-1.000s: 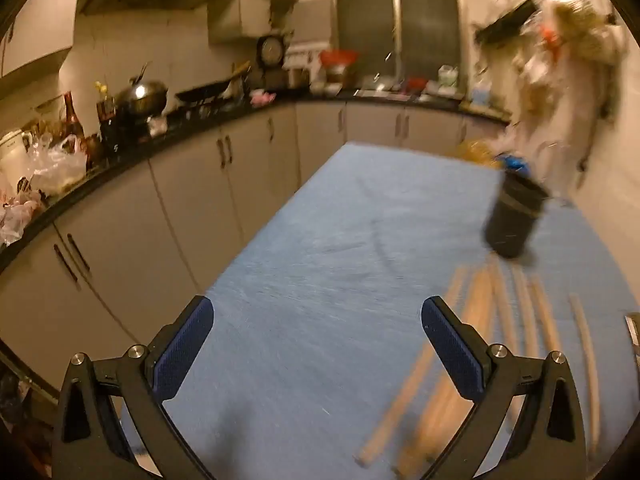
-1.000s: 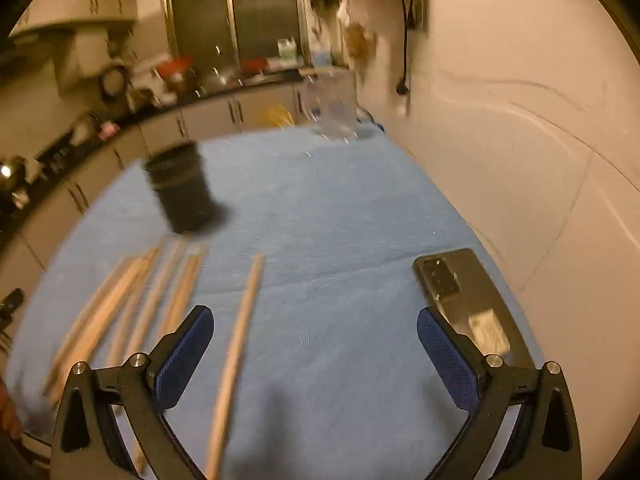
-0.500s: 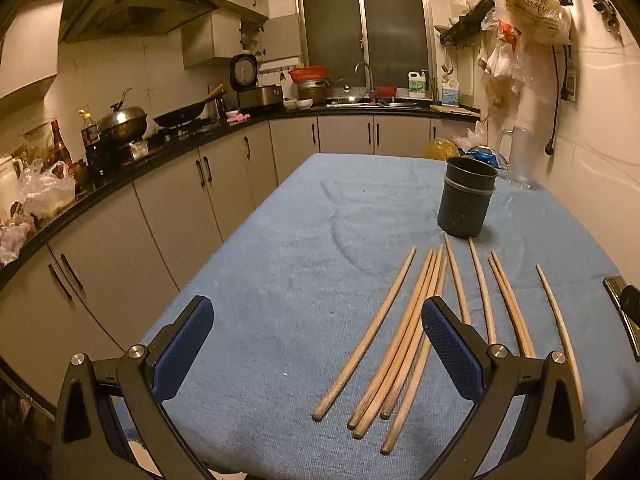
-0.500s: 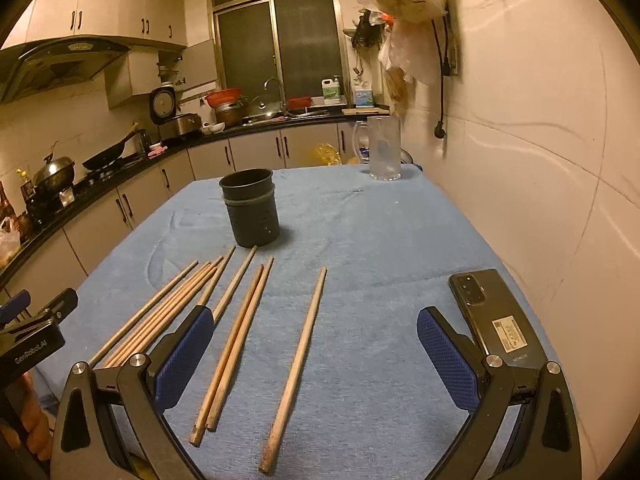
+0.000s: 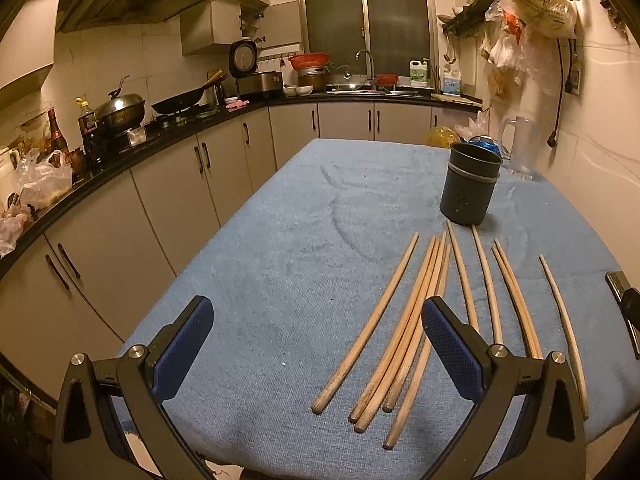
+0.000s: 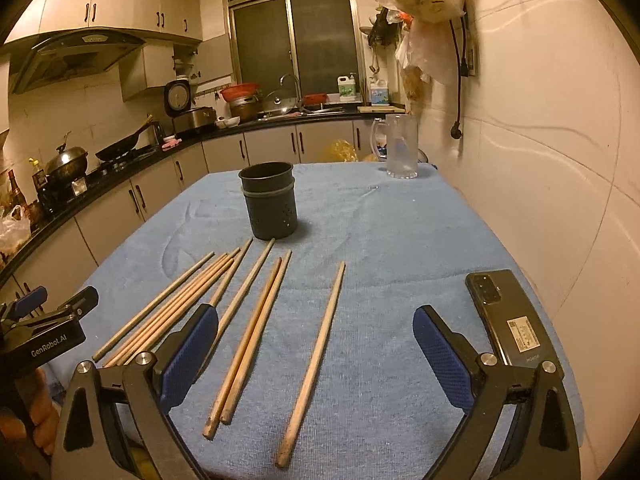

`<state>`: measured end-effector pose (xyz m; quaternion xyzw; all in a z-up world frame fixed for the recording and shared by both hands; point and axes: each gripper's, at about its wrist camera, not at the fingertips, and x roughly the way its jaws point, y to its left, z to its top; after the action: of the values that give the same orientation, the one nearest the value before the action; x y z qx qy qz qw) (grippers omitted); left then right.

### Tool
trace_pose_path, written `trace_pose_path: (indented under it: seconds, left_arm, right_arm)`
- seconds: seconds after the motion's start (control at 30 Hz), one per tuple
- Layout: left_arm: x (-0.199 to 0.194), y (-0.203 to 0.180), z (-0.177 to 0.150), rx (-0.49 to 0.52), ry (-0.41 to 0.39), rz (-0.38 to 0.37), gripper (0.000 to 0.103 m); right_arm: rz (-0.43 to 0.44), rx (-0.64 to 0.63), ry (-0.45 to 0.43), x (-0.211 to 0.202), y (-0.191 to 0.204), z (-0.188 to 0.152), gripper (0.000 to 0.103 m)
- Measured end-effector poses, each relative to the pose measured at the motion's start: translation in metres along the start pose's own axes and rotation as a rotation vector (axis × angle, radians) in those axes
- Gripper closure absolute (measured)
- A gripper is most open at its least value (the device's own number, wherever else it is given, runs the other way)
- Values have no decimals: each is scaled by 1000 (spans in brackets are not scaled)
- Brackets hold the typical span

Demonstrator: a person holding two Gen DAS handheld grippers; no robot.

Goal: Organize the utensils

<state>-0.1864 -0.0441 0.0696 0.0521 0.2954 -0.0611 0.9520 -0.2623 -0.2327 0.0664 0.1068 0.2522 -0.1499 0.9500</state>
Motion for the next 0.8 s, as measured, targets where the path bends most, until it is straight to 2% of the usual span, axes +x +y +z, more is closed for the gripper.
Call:
trace_pose_path:
  seconds: [0.3, 0.67, 0.8]
  left_arm:
    - [2, 0, 0, -4, 8, -5, 0]
    - [3, 1, -1, -7, 24, -14, 0]
    - [4, 3, 0, -6, 27, -16, 0]
  right_arm:
    - [1, -11, 10, 1, 2, -1, 4]
    - [13, -14, 16, 3, 4, -3, 15]
    - [14, -13, 19, 5, 4, -3, 16]
